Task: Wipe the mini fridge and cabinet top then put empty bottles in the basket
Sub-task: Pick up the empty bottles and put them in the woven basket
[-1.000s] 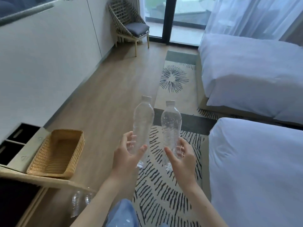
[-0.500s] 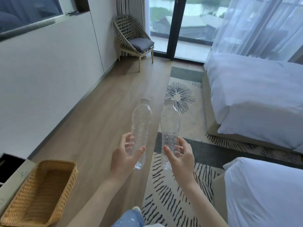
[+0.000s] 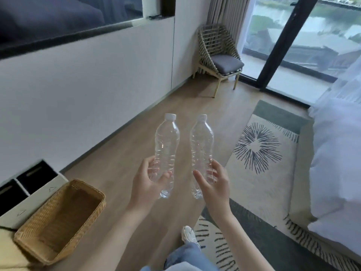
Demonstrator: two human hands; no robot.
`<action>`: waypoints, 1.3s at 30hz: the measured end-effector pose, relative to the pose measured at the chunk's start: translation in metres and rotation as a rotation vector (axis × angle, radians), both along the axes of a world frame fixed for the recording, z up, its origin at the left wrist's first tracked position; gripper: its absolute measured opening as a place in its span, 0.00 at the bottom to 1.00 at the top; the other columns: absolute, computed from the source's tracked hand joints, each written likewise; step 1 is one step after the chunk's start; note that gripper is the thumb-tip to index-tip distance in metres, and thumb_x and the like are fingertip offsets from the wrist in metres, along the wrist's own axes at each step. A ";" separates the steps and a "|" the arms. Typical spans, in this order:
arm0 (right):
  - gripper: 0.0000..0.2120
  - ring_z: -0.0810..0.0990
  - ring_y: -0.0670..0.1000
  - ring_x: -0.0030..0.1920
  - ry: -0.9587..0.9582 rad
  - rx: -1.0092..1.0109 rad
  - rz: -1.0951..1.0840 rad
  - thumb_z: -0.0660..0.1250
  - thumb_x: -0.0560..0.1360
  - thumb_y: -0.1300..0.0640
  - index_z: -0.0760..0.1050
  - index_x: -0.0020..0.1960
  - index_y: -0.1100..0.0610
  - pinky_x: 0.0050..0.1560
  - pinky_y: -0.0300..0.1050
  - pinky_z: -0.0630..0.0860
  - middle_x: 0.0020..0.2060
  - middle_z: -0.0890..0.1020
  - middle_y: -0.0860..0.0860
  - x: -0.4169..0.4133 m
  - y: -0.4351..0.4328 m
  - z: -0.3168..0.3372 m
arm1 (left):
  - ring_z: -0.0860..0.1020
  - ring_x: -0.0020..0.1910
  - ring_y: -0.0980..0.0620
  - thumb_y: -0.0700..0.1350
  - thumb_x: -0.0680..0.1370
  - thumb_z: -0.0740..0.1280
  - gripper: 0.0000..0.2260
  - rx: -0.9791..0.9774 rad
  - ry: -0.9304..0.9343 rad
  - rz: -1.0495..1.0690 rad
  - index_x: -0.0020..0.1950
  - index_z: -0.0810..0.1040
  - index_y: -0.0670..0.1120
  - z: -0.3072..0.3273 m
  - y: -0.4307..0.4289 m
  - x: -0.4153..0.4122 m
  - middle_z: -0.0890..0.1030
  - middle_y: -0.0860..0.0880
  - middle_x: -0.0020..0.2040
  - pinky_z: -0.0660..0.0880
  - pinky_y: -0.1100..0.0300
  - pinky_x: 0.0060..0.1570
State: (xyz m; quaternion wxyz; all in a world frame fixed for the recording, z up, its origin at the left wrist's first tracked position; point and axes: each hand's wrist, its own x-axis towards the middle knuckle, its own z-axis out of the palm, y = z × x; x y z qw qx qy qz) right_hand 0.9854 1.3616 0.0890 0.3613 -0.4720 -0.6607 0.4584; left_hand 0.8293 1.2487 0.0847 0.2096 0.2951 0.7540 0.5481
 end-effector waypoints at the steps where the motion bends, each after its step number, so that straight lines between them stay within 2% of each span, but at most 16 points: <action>1: 0.29 0.76 0.41 0.56 -0.005 0.004 0.048 0.78 0.71 0.51 0.73 0.69 0.54 0.62 0.50 0.77 0.57 0.76 0.42 -0.013 0.017 -0.001 | 0.74 0.55 0.70 0.53 0.72 0.76 0.21 0.002 0.000 0.048 0.58 0.69 0.68 -0.001 0.009 -0.006 0.76 0.66 0.56 0.69 0.74 0.48; 4: 0.28 0.76 0.38 0.55 -0.026 0.009 0.214 0.78 0.71 0.49 0.74 0.68 0.51 0.62 0.47 0.76 0.56 0.75 0.39 -0.052 0.066 0.000 | 0.72 0.57 0.73 0.55 0.72 0.75 0.21 0.023 0.000 0.222 0.60 0.69 0.67 0.003 0.031 -0.021 0.76 0.69 0.57 0.67 0.80 0.49; 7: 0.27 0.77 0.39 0.56 -0.035 -0.008 0.402 0.78 0.70 0.48 0.74 0.67 0.50 0.62 0.49 0.76 0.55 0.75 0.38 -0.094 0.101 0.003 | 0.73 0.57 0.74 0.59 0.71 0.75 0.22 0.051 -0.030 0.414 0.60 0.70 0.67 0.012 0.040 -0.029 0.74 0.73 0.57 0.66 0.82 0.50; 10: 0.26 0.77 0.40 0.55 -0.030 -0.018 0.578 0.78 0.70 0.49 0.75 0.65 0.49 0.61 0.52 0.77 0.54 0.75 0.38 -0.135 0.115 0.005 | 0.74 0.57 0.71 0.60 0.70 0.76 0.23 0.075 -0.032 0.606 0.60 0.70 0.65 0.015 0.038 -0.033 0.75 0.66 0.60 0.69 0.77 0.54; 12: 0.24 0.77 0.40 0.55 -0.032 -0.032 0.703 0.78 0.70 0.49 0.74 0.63 0.46 0.61 0.52 0.77 0.54 0.75 0.38 -0.158 0.113 0.004 | 0.74 0.59 0.68 0.57 0.70 0.75 0.24 0.069 -0.037 0.723 0.63 0.70 0.60 0.013 0.027 -0.030 0.76 0.61 0.61 0.70 0.74 0.56; 16: 0.22 0.77 0.40 0.56 -0.047 -0.059 0.919 0.77 0.71 0.49 0.74 0.61 0.45 0.60 0.53 0.78 0.54 0.76 0.39 -0.189 0.086 -0.002 | 0.74 0.60 0.60 0.45 0.73 0.76 0.23 0.039 -0.057 0.947 0.64 0.71 0.52 0.011 -0.005 -0.019 0.77 0.53 0.61 0.67 0.76 0.55; 20: 0.24 0.77 0.41 0.57 -0.090 -0.099 1.107 0.77 0.71 0.48 0.75 0.64 0.48 0.59 0.52 0.79 0.55 0.76 0.40 -0.212 0.044 -0.013 | 0.74 0.58 0.62 0.46 0.73 0.76 0.24 0.003 -0.074 1.139 0.66 0.72 0.48 0.004 -0.045 -0.010 0.78 0.51 0.61 0.66 0.79 0.51; 22: 0.22 0.77 0.40 0.56 -0.099 -0.120 1.178 0.77 0.71 0.47 0.74 0.62 0.44 0.57 0.48 0.79 0.55 0.76 0.40 -0.222 0.019 -0.019 | 0.74 0.58 0.60 0.47 0.73 0.76 0.25 -0.023 -0.077 1.220 0.67 0.72 0.47 -0.002 -0.068 -0.009 0.78 0.51 0.61 0.67 0.78 0.51; 24: 0.21 0.78 0.40 0.56 -0.103 -0.128 1.235 0.77 0.71 0.47 0.74 0.60 0.42 0.56 0.45 0.79 0.55 0.77 0.40 -0.233 -0.006 -0.025 | 0.75 0.58 0.57 0.49 0.73 0.76 0.25 -0.046 -0.087 1.280 0.67 0.72 0.48 -0.010 -0.092 -0.012 0.78 0.53 0.61 0.69 0.73 0.55; 26: 0.20 0.78 0.40 0.55 -0.116 -0.125 1.271 0.77 0.71 0.48 0.76 0.61 0.44 0.56 0.47 0.79 0.54 0.78 0.41 -0.248 -0.030 -0.031 | 0.76 0.60 0.55 0.50 0.72 0.76 0.24 -0.024 -0.115 1.328 0.66 0.72 0.52 -0.018 -0.116 -0.019 0.78 0.55 0.61 0.73 0.60 0.61; 28: 0.19 0.78 0.38 0.53 -0.125 -0.122 1.283 0.77 0.71 0.48 0.76 0.59 0.41 0.56 0.48 0.79 0.53 0.79 0.42 -0.266 -0.052 -0.035 | 0.77 0.60 0.56 0.51 0.72 0.76 0.23 -0.018 -0.139 1.355 0.64 0.73 0.54 -0.028 -0.139 -0.031 0.79 0.58 0.60 0.74 0.54 0.62; 31: 0.17 0.78 0.36 0.51 -0.126 -0.109 1.258 0.77 0.71 0.48 0.75 0.55 0.37 0.53 0.47 0.80 0.52 0.79 0.43 -0.297 -0.086 -0.040 | 0.77 0.59 0.58 0.52 0.72 0.76 0.23 -0.018 -0.173 1.342 0.64 0.73 0.55 -0.038 -0.177 -0.066 0.78 0.59 0.60 0.75 0.54 0.61; 35: 0.16 0.79 0.36 0.48 -0.151 -0.130 1.219 0.77 0.71 0.48 0.76 0.56 0.41 0.52 0.49 0.80 0.52 0.80 0.47 -0.343 -0.130 -0.039 | 0.76 0.58 0.61 0.54 0.72 0.76 0.22 -0.018 -0.197 1.307 0.62 0.72 0.59 -0.038 -0.223 -0.126 0.76 0.63 0.59 0.73 0.64 0.52; 39: 0.19 0.81 0.45 0.52 -0.143 -0.194 1.204 0.77 0.71 0.49 0.77 0.60 0.46 0.54 0.57 0.81 0.53 0.81 0.48 -0.384 -0.169 -0.037 | 0.76 0.59 0.60 0.54 0.72 0.76 0.22 0.000 -0.197 1.269 0.62 0.72 0.60 -0.034 -0.256 -0.178 0.76 0.65 0.59 0.75 0.59 0.56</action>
